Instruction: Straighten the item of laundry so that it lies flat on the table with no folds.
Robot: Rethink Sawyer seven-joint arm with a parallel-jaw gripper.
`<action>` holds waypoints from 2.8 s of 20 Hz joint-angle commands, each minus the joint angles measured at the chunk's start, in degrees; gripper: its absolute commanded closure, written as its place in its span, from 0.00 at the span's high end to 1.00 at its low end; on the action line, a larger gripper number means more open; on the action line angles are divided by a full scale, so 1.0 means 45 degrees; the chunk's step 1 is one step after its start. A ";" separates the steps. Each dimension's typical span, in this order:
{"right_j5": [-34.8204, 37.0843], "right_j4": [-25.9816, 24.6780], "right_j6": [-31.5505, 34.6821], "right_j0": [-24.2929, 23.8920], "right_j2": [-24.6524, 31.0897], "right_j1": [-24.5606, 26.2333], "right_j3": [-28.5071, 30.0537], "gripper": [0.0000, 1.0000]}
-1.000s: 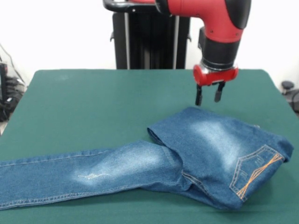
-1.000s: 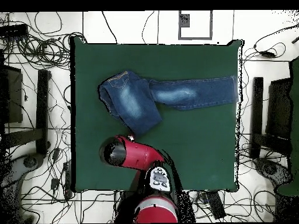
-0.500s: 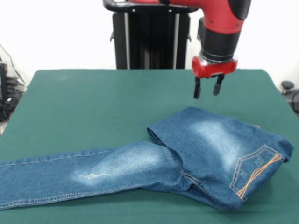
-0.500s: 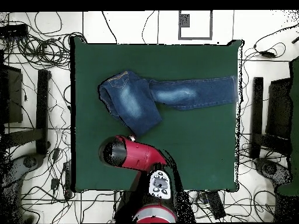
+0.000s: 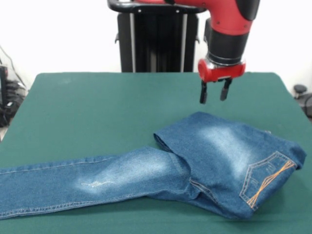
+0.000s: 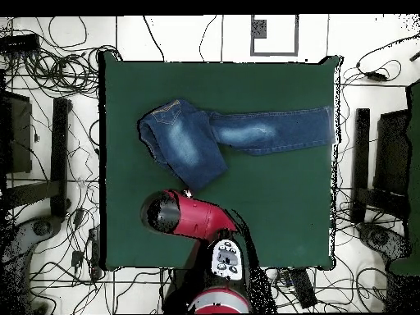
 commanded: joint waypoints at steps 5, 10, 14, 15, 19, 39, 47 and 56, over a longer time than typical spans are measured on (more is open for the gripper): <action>-0.0180 0.0040 0.2519 -0.0329 0.0348 0.0818 -0.1266 1.00; -0.0217 -0.0239 0.2119 -0.0649 0.0333 0.0894 -0.1648 1.00; -0.0179 -0.0456 0.1942 -0.0777 0.0258 0.0840 -0.1765 1.00; -0.0161 -0.0512 0.1913 -0.0806 0.0241 0.0815 -0.1763 1.00; -0.0061 -0.0693 0.1901 -0.0799 0.0205 0.0948 -0.2054 1.00; -0.3264 0.1681 0.4745 0.1399 -0.2272 0.1251 -0.1264 1.00; -0.3168 0.1161 0.4435 0.1168 -0.2008 0.1144 -0.1061 1.00; -0.2893 0.0988 0.4236 0.0908 -0.1584 0.1246 -0.0915 1.00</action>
